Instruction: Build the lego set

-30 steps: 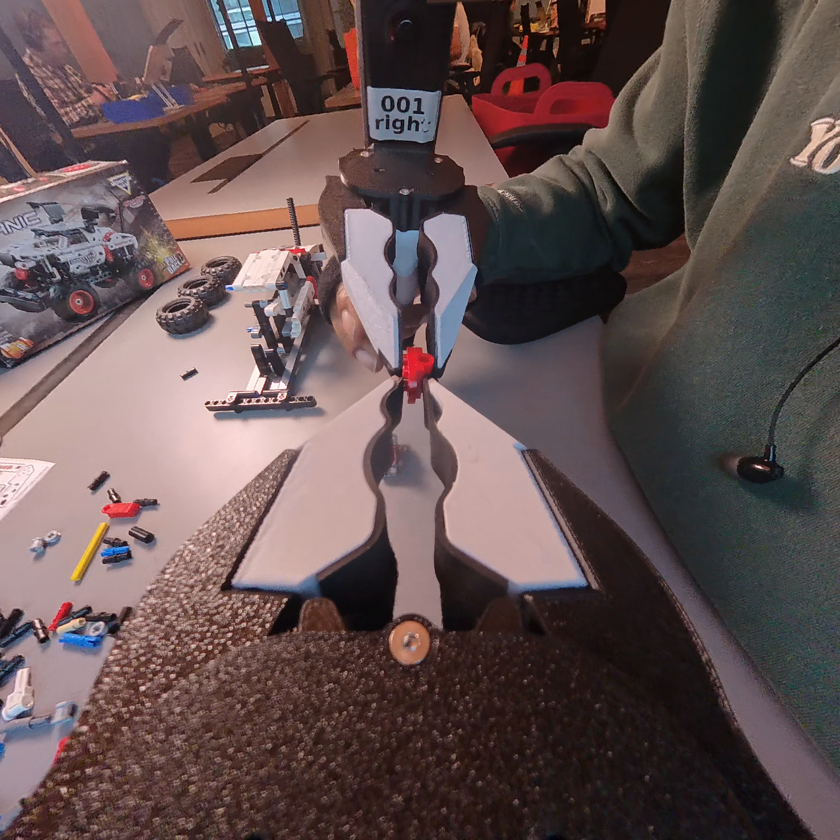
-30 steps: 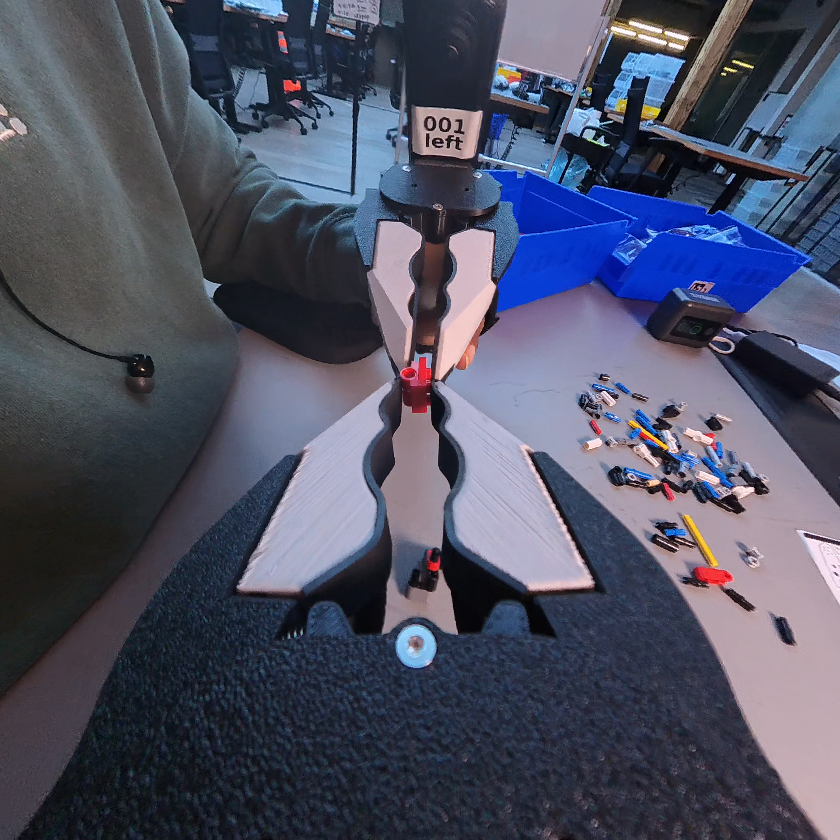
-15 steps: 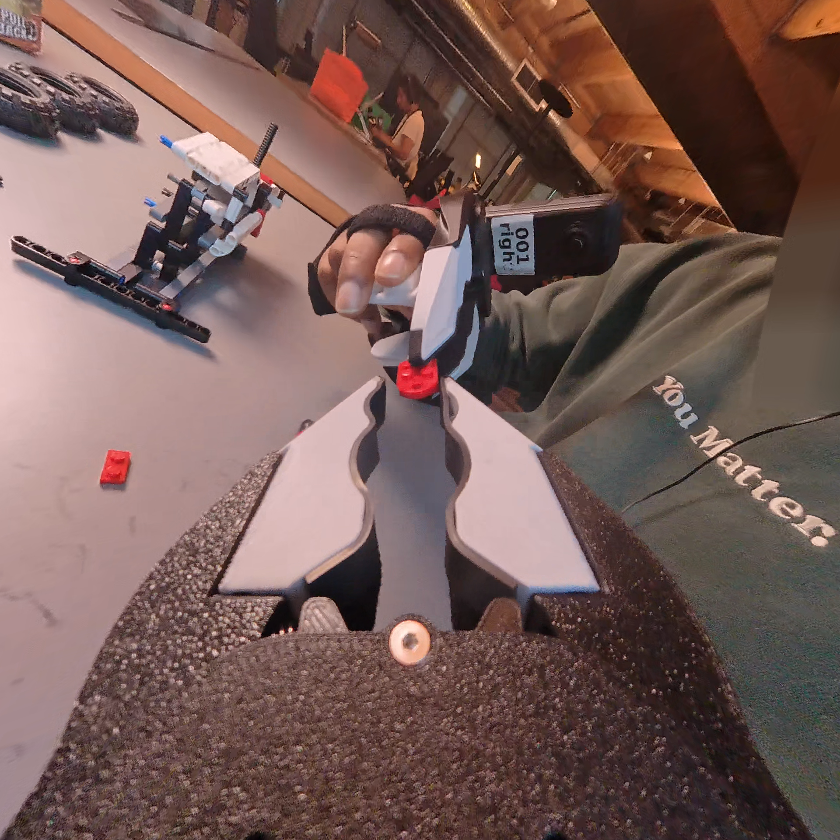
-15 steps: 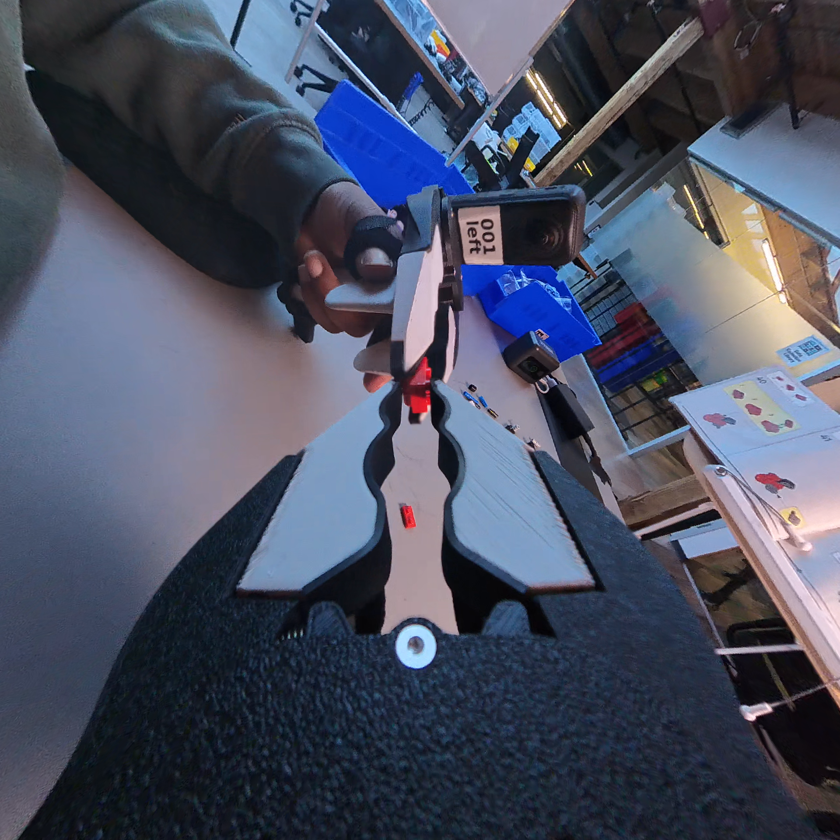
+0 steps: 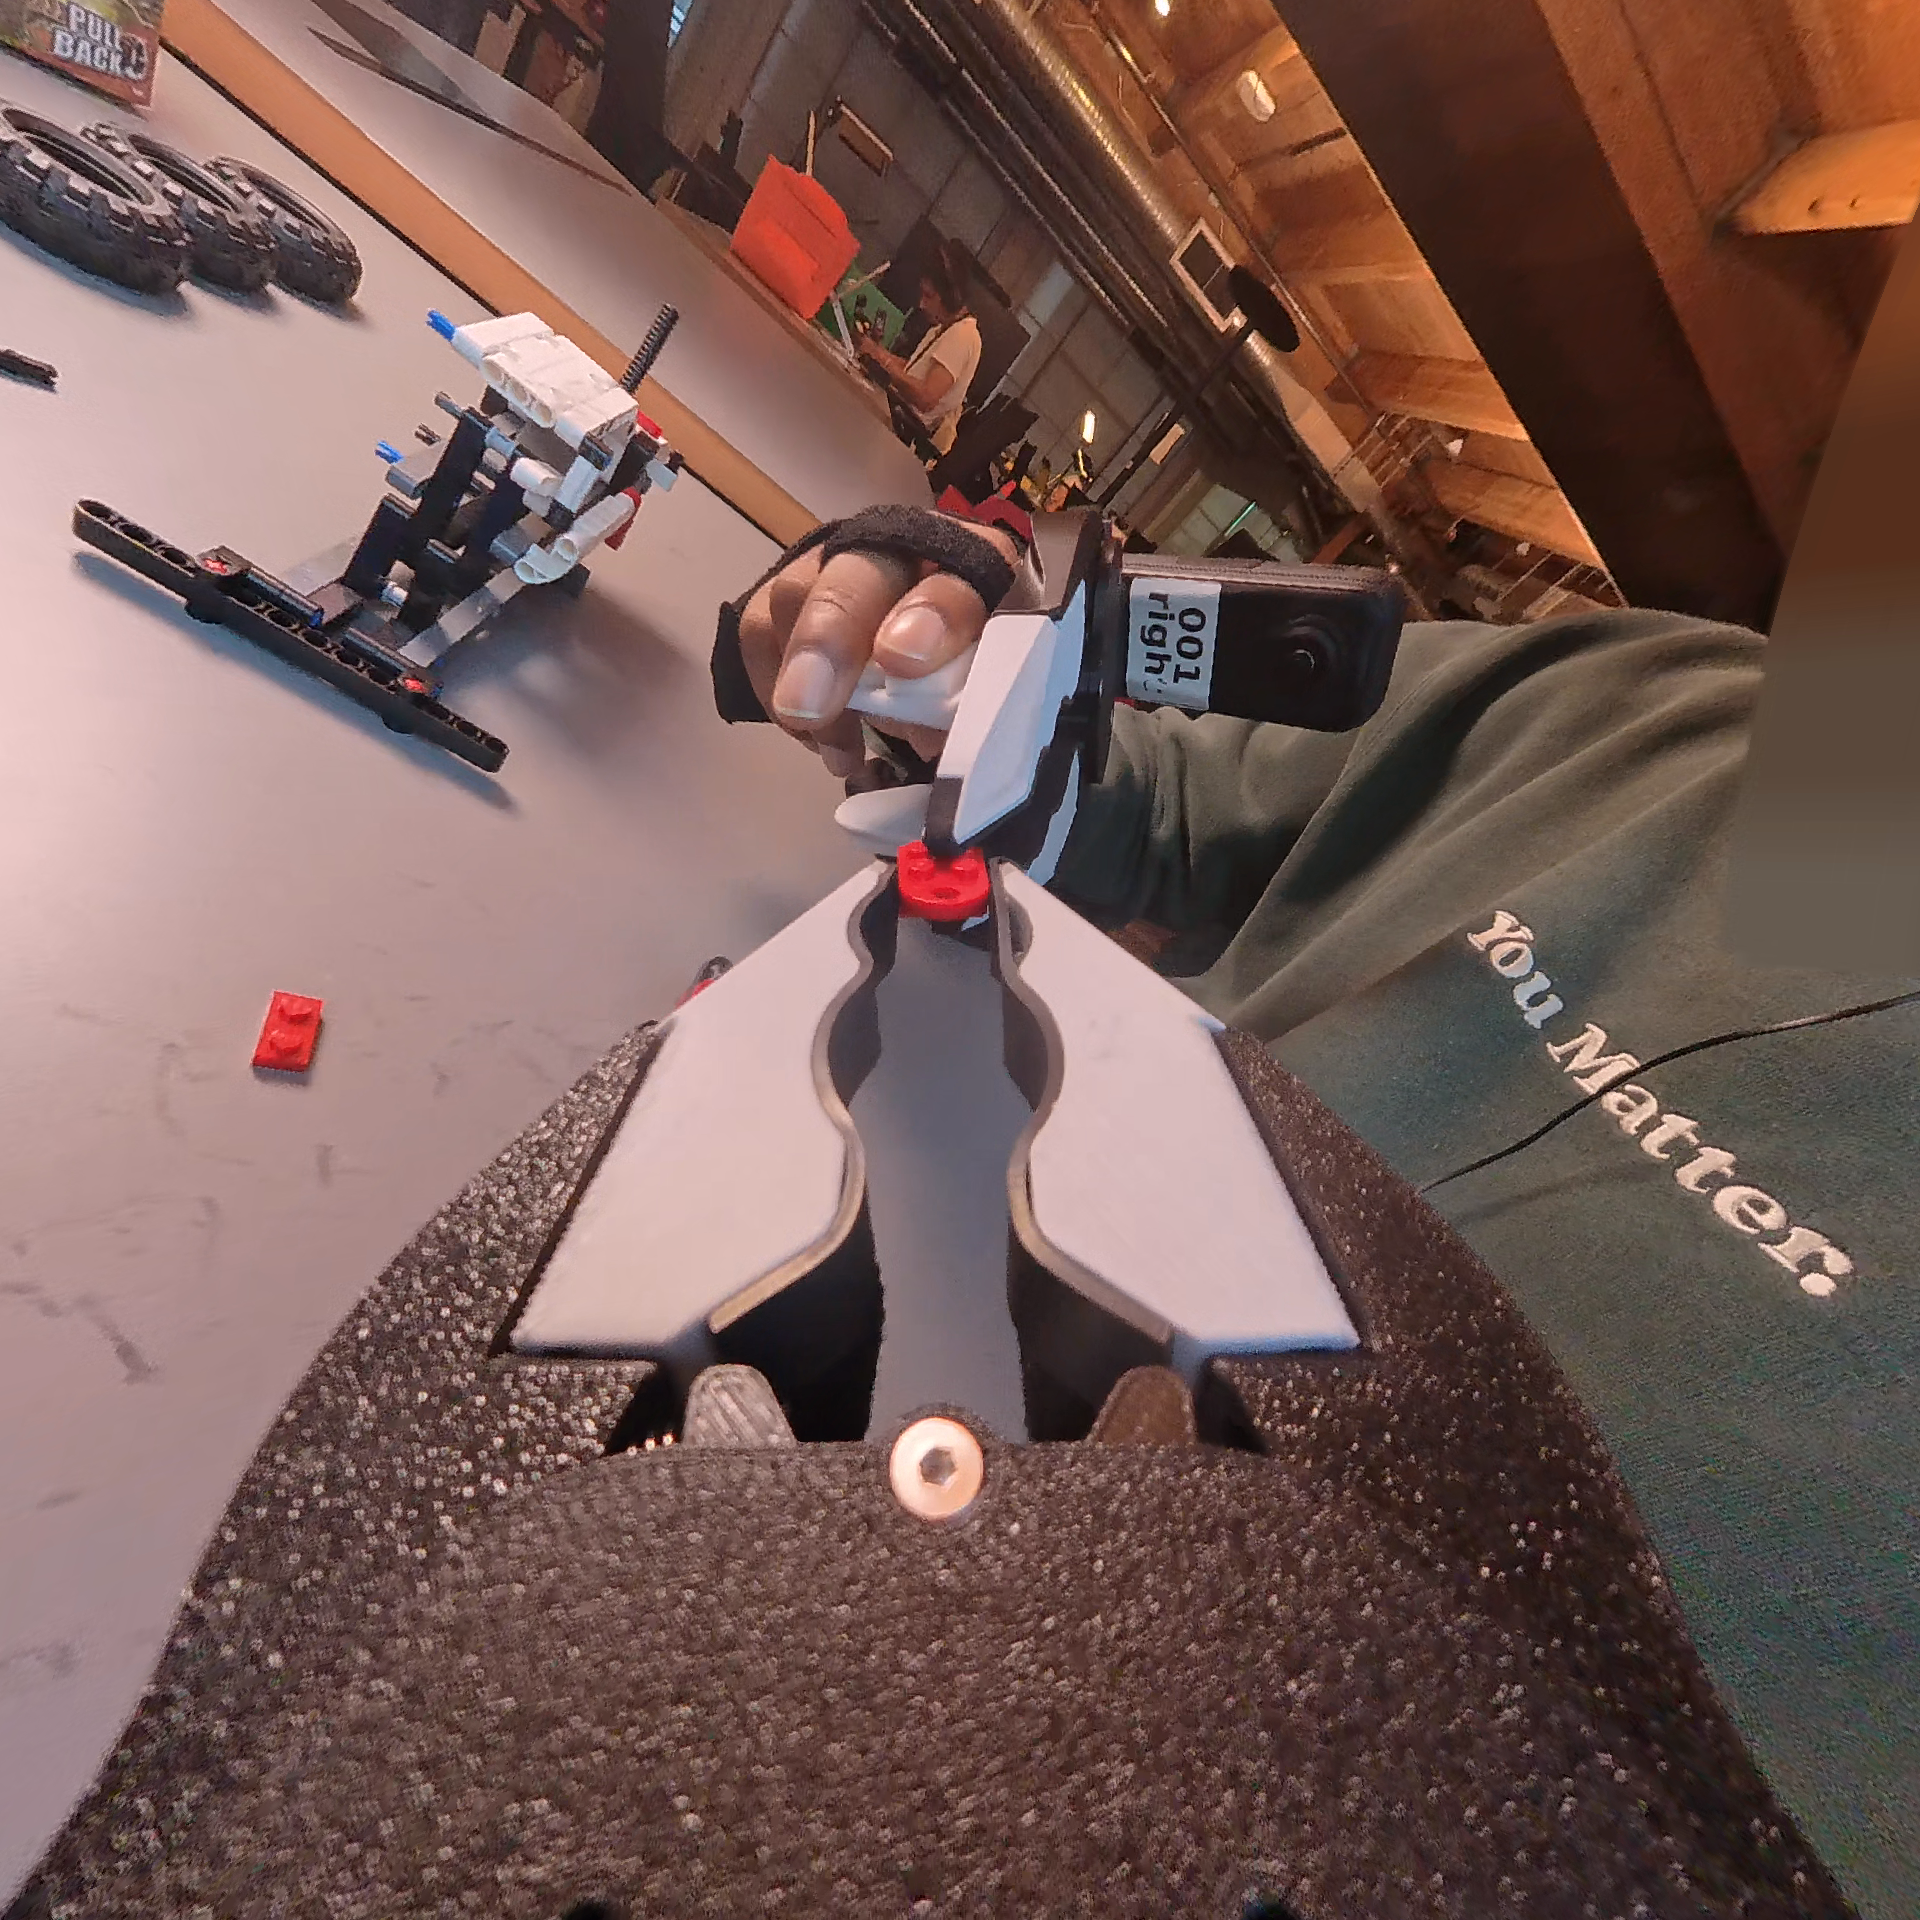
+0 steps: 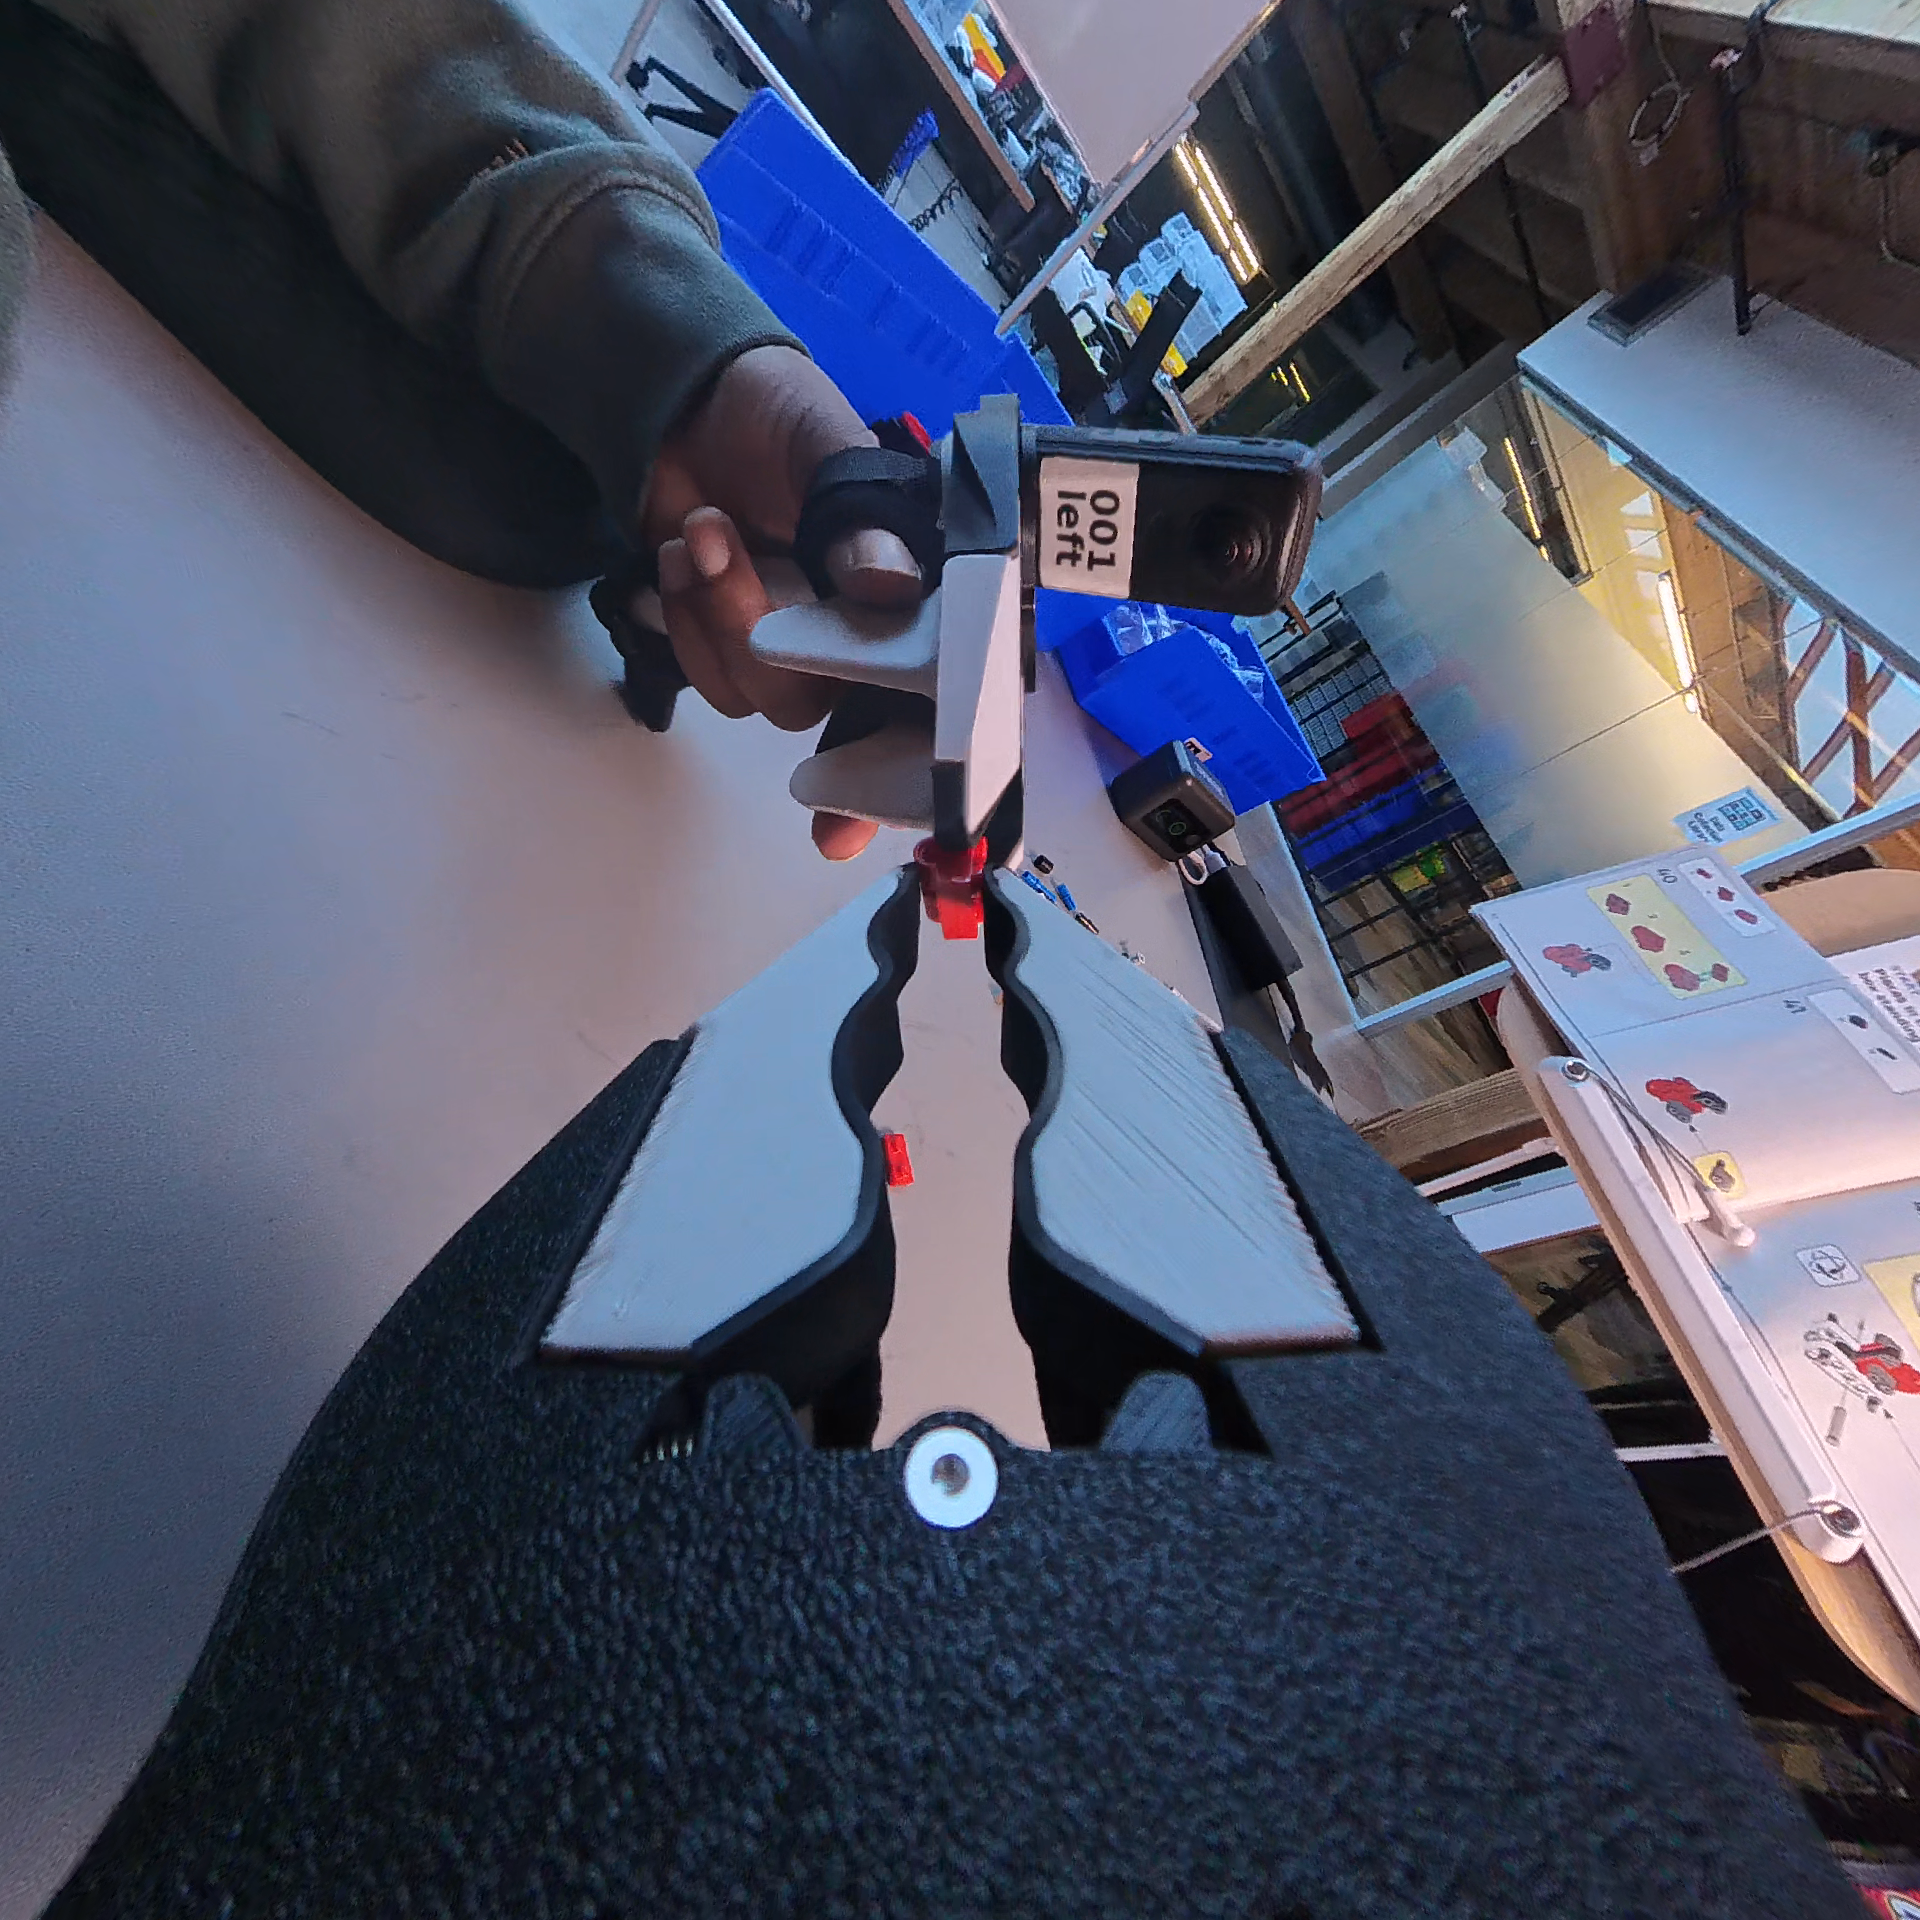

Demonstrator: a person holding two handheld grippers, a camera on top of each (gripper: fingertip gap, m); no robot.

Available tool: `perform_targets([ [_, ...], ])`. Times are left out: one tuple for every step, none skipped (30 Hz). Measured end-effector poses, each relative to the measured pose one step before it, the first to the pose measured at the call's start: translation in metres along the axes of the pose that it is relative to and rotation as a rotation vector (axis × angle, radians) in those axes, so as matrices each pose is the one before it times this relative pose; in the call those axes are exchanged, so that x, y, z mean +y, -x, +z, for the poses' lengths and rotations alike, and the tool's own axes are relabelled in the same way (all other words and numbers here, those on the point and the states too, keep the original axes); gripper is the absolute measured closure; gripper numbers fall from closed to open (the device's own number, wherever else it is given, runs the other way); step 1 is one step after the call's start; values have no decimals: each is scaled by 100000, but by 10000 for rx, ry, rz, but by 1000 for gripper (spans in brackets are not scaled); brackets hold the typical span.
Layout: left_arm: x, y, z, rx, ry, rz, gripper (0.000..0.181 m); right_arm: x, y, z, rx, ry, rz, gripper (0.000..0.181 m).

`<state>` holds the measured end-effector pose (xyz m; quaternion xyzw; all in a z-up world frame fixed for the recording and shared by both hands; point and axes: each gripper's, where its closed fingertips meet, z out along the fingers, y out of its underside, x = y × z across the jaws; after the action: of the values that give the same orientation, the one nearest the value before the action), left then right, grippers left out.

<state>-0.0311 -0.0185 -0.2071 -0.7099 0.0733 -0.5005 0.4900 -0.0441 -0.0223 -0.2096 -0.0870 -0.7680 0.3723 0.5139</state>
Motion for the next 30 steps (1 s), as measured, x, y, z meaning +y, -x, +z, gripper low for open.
perform_targets([
  [-45, 18, -67, 52, -44, -136, 165, -3, 10, 27, 6, 7, -17, 170],
  [19, 31, -13, -29, 10, -4, 165, 20, 23, 20, 7, 19, -7, 170],
  [18, 69, 6, -125, 27, 106, 165, 71, 11, 21, 18, 45, -35, 170],
  [25, 52, -6, -131, 52, 138, 165, 41, 23, 17, 0, 22, 0, 170],
  [32, 44, -8, -103, 58, 139, 165, 22, 14, 34, 5, 17, 65, 169],
  [-14, 76, -47, -118, 29, 167, 165, 60, -42, 81, 27, 35, 108, 169],
  [-21, 139, -61, -183, 35, 249, 165, 116, -20, 100, -12, 59, 169, 169],
  [4, 161, -68, -236, 75, 359, 165, 106, 4, 105, -128, 22, 358, 169],
  [25, 237, -74, -315, 117, 461, 165, 152, 23, 77, -299, 35, 647, 167],
  [90, 412, -69, -459, 177, 567, 165, 303, -121, 18, -408, 124, 867, 166],
  [169, 581, -142, -570, 232, 663, 165, 604, -310, -66, -444, 302, 793, 163],
  [278, 616, -198, -559, 285, 683, 165, 889, -536, -99, -378, 476, 609, 163],
  [465, 619, -187, -492, 372, 579, 165, 1199, -656, -14, -301, 710, 471, 163],
  [677, 669, -113, -461, 430, 442, 165, 1334, -387, 125, -426, 854, 260, 162],
  [766, 530, 17, -332, 413, 335, 165, 1195, -153, 279, -470, 888, 40, 162],
  [820, 325, 140, -172, 386, 187, 165, 883, -318, 434, -257, 821, -115, 162],
  [848, 274, 247, -122, 400, 69, 165, 683, -192, 523, -274, 799, -222, 162],
  [875, 237, 325, -112, 426, 64, 165, 466, -8, 581, -366, 712, -271, 161],
  [863, 181, 348, -114, 453, 91, 165, 187, -160, 597, -269, 526, -233, 161],
  [599, 141, 326, -136, 322, 102, 165, 44, -237, 606, -244, 386, -138, 161],
  [369, 32, 280, -88, 207, 69, 165, -44, -309, 575, -207, 275, -47, 161],
  [304, 17, 260, -58, 188, 27, 165, -69, -410, 514, -136, 194, -8, 161],
  [320, 85, 228, -96, 203, 35, 165, -13, -298, 474, -199, 162, 25, 161],
  [233, 55, 168, -91, 171, 47, 165, 84, -154, 441, -269, 177, 68, 161],
  [98, -35, 90, -33, 91, 67, 165, 113, -306, 381, -134, 146, 84, 161],
  [134, -28, 75, -24, 93, 38, 165, 68, -202, 317, -160, 82, 98, 161],
  [261, -31, 102, 1, 172, 9, 164, 13, -10, 267, -230, 21, 140, 162],
  [283, 6, 116, -24, 188, -1, 164, 6, 49, 241, -220, -1, 160, 163],
  [147, 20, 52, -50, 94, 12, 164, 90, 119, 215, -207, 35, 135, 164],
  [31, -35, 0, 4, 22, 15, 164, 87, -42, 211, -53, 17, 94, 165],
])
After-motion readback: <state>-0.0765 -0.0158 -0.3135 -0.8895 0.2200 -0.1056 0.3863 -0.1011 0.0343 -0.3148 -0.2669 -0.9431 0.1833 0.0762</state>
